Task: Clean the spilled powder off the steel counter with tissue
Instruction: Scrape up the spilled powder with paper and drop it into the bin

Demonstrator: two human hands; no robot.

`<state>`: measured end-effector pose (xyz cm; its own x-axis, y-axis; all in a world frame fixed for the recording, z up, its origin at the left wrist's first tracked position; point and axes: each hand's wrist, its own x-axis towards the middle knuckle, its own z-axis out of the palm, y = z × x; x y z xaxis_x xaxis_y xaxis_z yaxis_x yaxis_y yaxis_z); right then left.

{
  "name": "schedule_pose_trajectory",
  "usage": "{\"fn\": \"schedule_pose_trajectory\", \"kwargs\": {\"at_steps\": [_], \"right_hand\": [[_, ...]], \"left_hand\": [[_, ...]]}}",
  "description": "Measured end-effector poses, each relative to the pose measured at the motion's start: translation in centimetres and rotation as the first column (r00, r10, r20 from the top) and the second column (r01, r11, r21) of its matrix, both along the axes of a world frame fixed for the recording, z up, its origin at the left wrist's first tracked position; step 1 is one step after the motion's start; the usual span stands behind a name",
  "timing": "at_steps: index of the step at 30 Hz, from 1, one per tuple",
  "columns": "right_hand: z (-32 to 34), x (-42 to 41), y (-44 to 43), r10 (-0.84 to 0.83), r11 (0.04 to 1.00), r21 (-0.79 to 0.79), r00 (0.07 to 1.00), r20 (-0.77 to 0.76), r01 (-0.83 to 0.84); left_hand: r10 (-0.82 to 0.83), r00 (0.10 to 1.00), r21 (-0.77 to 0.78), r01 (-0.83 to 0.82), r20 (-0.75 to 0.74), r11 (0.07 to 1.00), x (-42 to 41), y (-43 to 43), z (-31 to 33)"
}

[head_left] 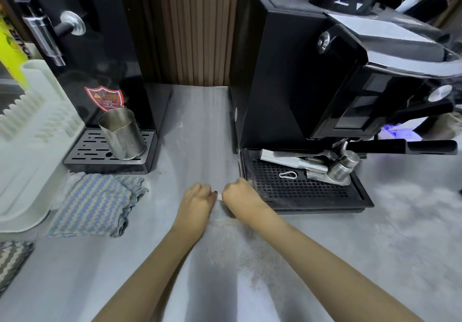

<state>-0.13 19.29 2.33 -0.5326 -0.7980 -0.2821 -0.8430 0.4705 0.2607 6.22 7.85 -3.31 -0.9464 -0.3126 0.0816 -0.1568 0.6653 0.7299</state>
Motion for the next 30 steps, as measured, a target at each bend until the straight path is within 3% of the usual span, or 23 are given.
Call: {"fn": "schedule_pose_trajectory", "kwargs": {"at_steps": [4, 6, 8, 10, 13, 17, 19, 23, 25, 26, 28, 30], "right_hand": [[0.6, 4.5, 2.7, 0.055, 0.998, -0.041, 0.998, 0.023, -0.054], [0.8, 5.9, 3.4, 0.048, 0.998, -0.045, 0.994, 0.094, -0.044], [1.1, 6.1, 3.2, 0.052, 0.998, -0.035, 0.996, 0.067, -0.050], [1.0, 4.9, 2.0, 0.045, 0.999, 0.020, 0.998, 0.047, -0.046], [0.4, 1.7, -0.1, -0.008, 0.999, -0.036, 0.999, -0.050, 0.007], [-0.2, -0.2, -0.8, -0.059, 0.996, -0.069, 0.996, -0.071, 0.054], [-0.3, 0.5, -0.4, -0.059, 0.996, -0.064, 0.998, -0.033, 0.056], [-0.3, 3.9, 2.1, -0.024, 0.996, -0.080, 0.999, 0.033, 0.026], [-0.4, 5.2, 3.2, -0.002, 0.999, -0.041, 0.992, 0.125, 0.007], [-0.6, 5.2, 3.5, -0.006, 1.000, -0.021, 0.981, 0.194, 0.010], [0.4, 4.1, 3.1, -0.059, 0.992, -0.094, 0.962, 0.268, 0.087], [1.3, 2.2, 1.8, -0.124, 0.963, -0.202, 0.956, 0.265, 0.181]], "left_hand": [[-0.146, 0.988, -0.166, 0.135, -0.056, 0.977, 5.2, 1.7, -1.0], [-0.217, 0.974, -0.185, 0.202, -0.064, 0.962, 6.6, 2.1, -1.3], [-0.253, 0.965, -0.227, 0.231, -0.069, 0.946, 6.3, 1.5, -0.6], [-0.197, 0.975, -0.200, 0.175, -0.098, 0.964, 4.5, 0.4, 0.2], [-0.040, 0.996, -0.154, 0.028, -0.076, 0.988, 0.6, -1.3, 1.2], [-0.047, 0.999, -0.188, 0.047, 0.006, 0.981, -1.7, -1.4, 0.8], [-0.126, 0.992, -0.264, 0.121, -0.003, 0.957, -1.1, -1.5, 0.2], [-0.193, 0.981, -0.180, 0.185, -0.027, 0.966, 2.8, -0.2, -0.1], [-0.249, 0.967, -0.310, 0.220, -0.059, 0.925, 4.6, 0.0, -0.7], [-0.284, 0.958, -0.296, 0.264, -0.028, 0.918, 4.8, 0.0, -0.5], [-0.261, 0.965, -0.196, 0.249, -0.038, 0.948, 4.0, -0.6, 0.1], [-0.187, 0.981, -0.251, 0.168, -0.053, 0.953, 2.0, -1.8, 1.1]]}}
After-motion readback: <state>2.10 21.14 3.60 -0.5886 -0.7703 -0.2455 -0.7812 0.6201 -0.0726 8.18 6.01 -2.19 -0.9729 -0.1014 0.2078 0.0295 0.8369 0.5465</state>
